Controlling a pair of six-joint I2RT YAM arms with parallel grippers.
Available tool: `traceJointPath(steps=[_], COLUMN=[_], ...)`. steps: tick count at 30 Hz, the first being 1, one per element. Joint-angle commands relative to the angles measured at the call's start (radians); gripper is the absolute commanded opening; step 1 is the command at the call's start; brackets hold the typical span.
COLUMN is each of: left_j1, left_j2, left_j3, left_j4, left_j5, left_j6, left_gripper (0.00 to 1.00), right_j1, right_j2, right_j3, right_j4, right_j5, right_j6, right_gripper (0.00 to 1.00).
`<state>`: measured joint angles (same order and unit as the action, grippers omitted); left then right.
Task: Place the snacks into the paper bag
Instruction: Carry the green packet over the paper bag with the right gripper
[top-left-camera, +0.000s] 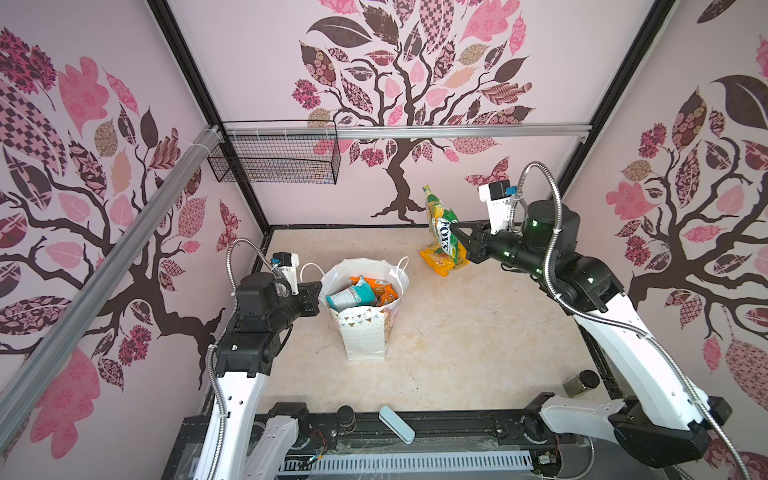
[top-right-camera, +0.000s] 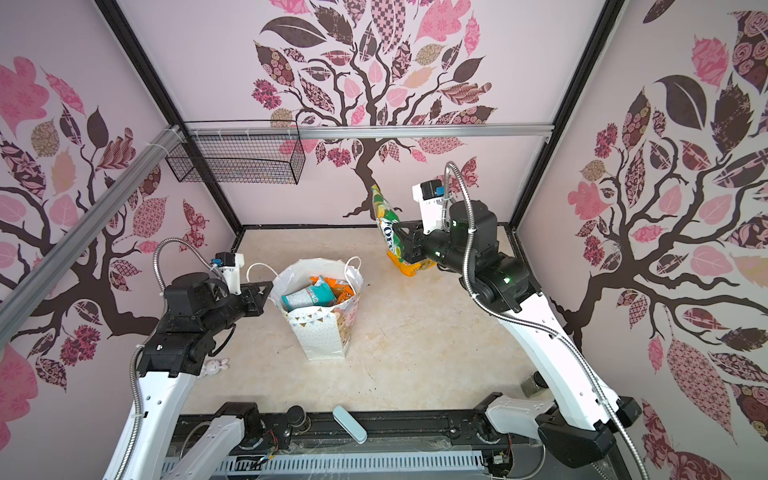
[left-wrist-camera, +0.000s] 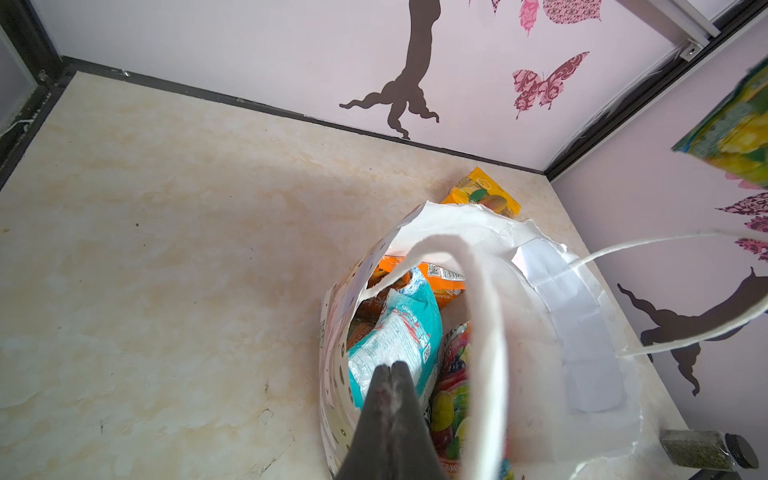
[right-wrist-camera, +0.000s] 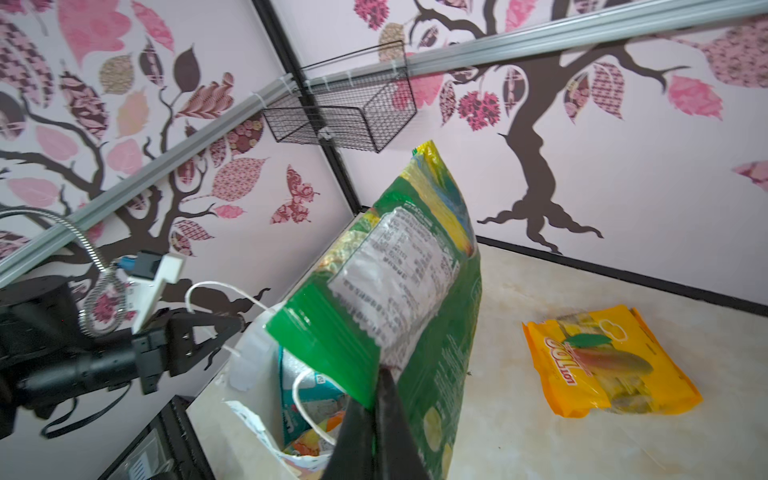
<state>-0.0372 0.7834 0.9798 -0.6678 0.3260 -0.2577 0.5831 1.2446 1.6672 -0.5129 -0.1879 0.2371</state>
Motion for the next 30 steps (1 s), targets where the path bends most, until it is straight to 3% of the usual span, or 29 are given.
traceJointPath(steps=[1, 10, 17, 26, 30], left_j1=[0.006, 0.006, 0.006, 0.006, 0.006], left_j2=[-0.019, -0.022, -0.022, -0.019, -0.016], left_j3=[-0.021, -0.022, -0.023, -0.021, -0.021], left_j4=[0.039, 0.039, 0.038, 0.036, 0.036], left_j5=[-0.004, -0.005, -0.007, -0.012, -0.013], left_j6=[0.016, 0.016, 0.015, 0.017, 0.017], left_gripper=[0.03, 0.03, 0.02, 0.03, 0.03], right_j1=[0.017, 0.182, 0.258, 0.391, 0.411], right_j2=[0.026, 0.122, 0.14, 0.251, 0.306], right_j3=[0.088, 0.285, 0.293, 0.368, 0.411], right_j4=[0.005, -0.111, -0.097, -0.177, -0.22], right_j5=[-0.003, 0.077, 0.078, 0.264, 0.261], right_j6=[-0.025, -0.091, -0.129, -0.228, -0.24], right_gripper=[0.0, 0.0, 0.0, 0.0, 0.0])
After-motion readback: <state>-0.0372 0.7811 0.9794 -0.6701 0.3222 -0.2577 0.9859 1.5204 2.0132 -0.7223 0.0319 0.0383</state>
